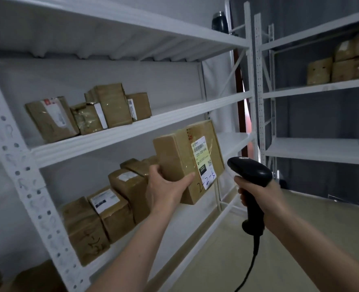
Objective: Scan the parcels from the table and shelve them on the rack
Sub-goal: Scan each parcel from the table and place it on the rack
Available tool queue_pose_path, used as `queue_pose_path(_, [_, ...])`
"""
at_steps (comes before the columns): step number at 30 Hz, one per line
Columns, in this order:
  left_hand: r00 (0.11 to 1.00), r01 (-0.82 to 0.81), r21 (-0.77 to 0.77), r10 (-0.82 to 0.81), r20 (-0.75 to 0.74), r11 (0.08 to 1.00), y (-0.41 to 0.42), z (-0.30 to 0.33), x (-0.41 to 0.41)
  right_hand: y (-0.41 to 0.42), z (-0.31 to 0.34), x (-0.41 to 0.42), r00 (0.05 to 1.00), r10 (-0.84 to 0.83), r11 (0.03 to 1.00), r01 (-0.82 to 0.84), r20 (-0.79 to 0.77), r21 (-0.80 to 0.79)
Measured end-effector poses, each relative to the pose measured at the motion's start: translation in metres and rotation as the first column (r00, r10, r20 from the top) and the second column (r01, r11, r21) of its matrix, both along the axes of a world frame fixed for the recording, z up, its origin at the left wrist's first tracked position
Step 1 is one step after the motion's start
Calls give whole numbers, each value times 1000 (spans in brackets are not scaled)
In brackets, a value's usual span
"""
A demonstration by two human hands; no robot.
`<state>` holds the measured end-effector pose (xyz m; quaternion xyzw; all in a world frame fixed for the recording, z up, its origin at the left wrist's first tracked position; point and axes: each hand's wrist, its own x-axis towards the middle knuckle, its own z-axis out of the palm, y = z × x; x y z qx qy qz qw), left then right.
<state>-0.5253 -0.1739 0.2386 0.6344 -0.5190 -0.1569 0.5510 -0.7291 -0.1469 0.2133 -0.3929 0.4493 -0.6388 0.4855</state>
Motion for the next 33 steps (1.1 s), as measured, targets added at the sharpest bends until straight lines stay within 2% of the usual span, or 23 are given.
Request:
queue_pose_path(6, [998,-28,-165,38,56,986,-83,70,-2,-97,76,6,993,90,986,-100,-78,-134])
queue_pose_path(13, [977,-129,-367,182,113,921,-168,142,11,-195,156,30,980,170,928,-196,-107,-317])
queue_pose_path(22, [906,-278,-396,376,196,875,-218,172,19,-271,199,58,960,280,899,-259,9,-354])
queue_pose_path(28, [851,-422,-417,510,123,805,-224,168,33,-308,204,90,895,434,859,-375,107,-347])
queue_pose_path(33, [731,-549,-431,661,168,716,-240,172,13,-337,206,103,814,564,805,-503,140,-315])
